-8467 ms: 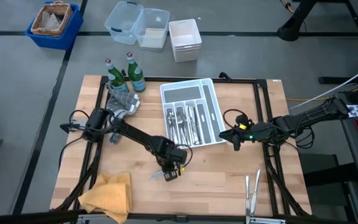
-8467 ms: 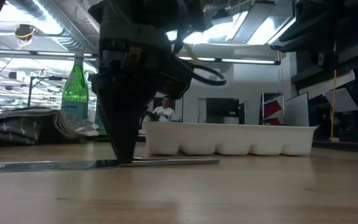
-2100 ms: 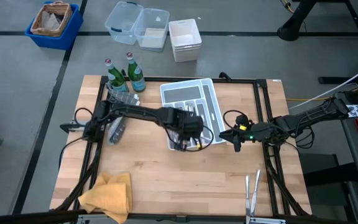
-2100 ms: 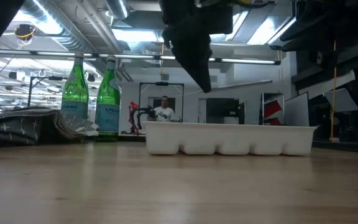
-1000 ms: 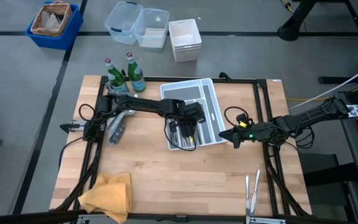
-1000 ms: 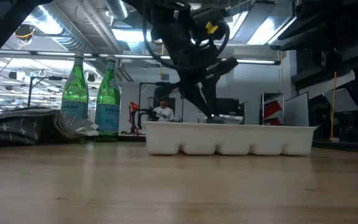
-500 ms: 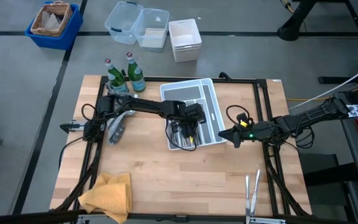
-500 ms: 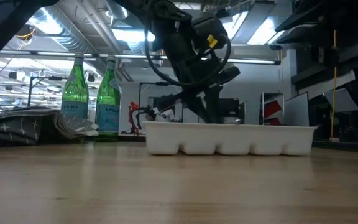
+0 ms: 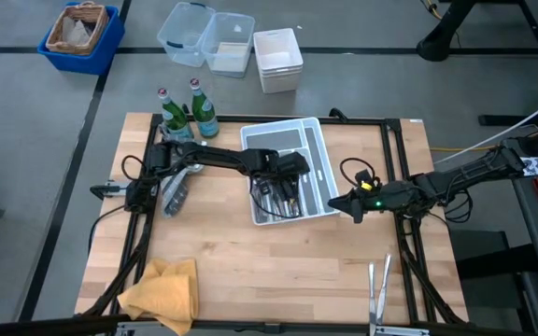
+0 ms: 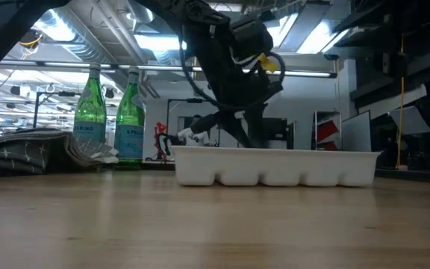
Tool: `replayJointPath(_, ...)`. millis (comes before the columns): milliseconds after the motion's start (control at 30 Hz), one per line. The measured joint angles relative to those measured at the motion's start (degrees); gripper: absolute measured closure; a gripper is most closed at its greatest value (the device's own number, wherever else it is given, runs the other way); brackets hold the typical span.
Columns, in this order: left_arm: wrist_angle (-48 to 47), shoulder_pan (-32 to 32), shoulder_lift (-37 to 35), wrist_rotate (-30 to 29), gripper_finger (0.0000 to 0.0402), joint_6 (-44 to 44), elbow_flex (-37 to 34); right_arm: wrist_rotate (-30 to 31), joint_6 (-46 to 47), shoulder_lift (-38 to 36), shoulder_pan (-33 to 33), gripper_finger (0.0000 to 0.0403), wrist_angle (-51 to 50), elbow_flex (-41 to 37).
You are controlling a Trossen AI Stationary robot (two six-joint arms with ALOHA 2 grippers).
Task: Sort silverware
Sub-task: Put the silver table knife into the silverware tray
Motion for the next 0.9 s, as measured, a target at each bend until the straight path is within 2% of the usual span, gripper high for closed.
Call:
replayJointPath(200, -0.45, -0.78, -2.69, -0.42, 0.0318, -10.72, 0.19, -3.6, -6.19, -0.02, 0.0, 0.0313, 0.06, 4.11)
replayJointPath(400, -1.62, -0.82, -6.14, -0.37, 0.033, -28.07, 0.2, -9.78, -5.25, 0.0, 0.04, 0.0313, -0.95, 8.71)
replayJointPath(633, -7.1, -1.31, -9.57, -0.34, 0.0337, -47.76, 0.24, -18.14, 4.73, 0.16, 0.04, 0.0313, -2.78, 9.93)
replayJointPath(900, -14.7, -4.8, -12.63, 0.92, 0.0338, -69.41, 0.24, -30.69, 16.69, 0.28, 0.04, 0.0313, -16.4, 9.92)
